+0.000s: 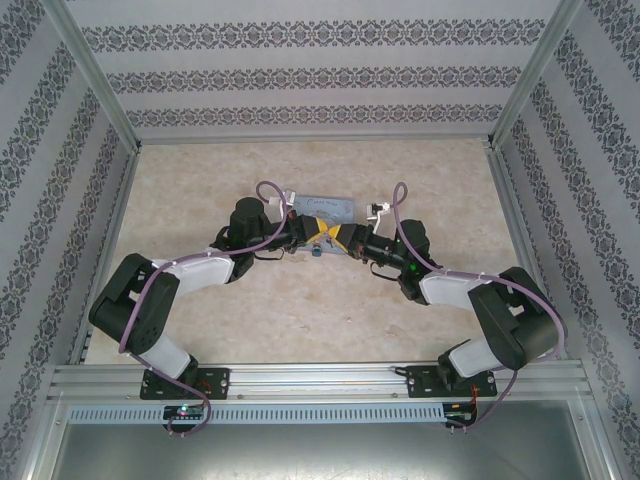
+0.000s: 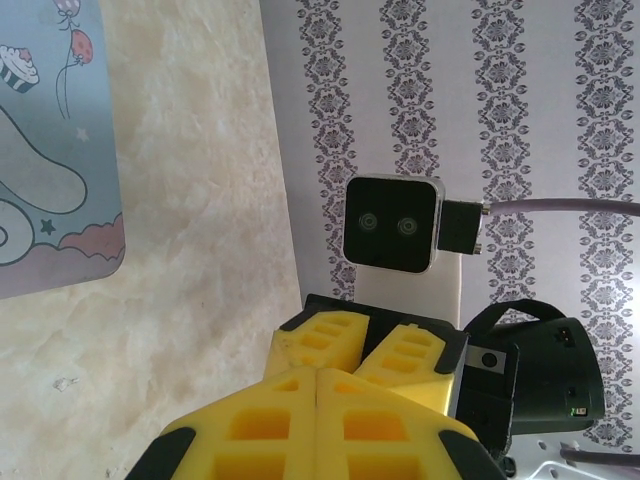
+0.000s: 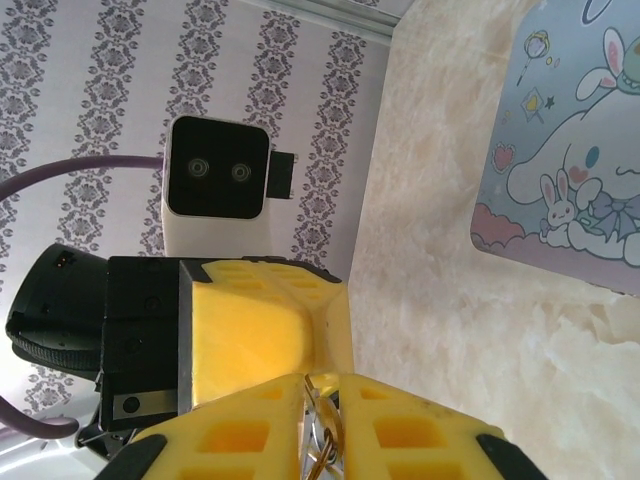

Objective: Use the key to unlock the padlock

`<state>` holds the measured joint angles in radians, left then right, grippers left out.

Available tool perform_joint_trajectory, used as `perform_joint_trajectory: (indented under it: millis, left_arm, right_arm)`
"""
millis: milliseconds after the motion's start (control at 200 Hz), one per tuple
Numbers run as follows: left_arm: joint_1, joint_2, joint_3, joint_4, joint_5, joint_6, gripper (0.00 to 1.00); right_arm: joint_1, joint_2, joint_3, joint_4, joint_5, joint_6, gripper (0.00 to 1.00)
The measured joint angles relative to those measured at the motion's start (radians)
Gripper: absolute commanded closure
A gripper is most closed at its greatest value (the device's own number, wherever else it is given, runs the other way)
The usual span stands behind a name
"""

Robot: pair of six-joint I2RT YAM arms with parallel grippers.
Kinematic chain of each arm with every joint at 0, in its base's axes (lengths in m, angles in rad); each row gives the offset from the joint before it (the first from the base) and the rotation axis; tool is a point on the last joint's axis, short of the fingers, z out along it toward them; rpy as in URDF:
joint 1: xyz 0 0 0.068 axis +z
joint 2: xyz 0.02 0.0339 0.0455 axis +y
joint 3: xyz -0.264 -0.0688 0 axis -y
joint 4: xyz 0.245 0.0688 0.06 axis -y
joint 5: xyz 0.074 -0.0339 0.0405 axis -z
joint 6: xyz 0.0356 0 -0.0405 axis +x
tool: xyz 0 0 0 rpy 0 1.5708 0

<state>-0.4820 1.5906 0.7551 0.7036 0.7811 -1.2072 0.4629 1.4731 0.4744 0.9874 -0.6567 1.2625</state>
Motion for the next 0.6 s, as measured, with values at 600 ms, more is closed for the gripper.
perform_joint_trajectory:
  millis: [600]
  left_arm:
    - [0.0, 0.003, -0.013, 0.008, -0.022, -0.005, 1.0]
  right_arm:
    - [0.0, 0.029, -0.006, 0.042, 0.005, 0.023, 1.0]
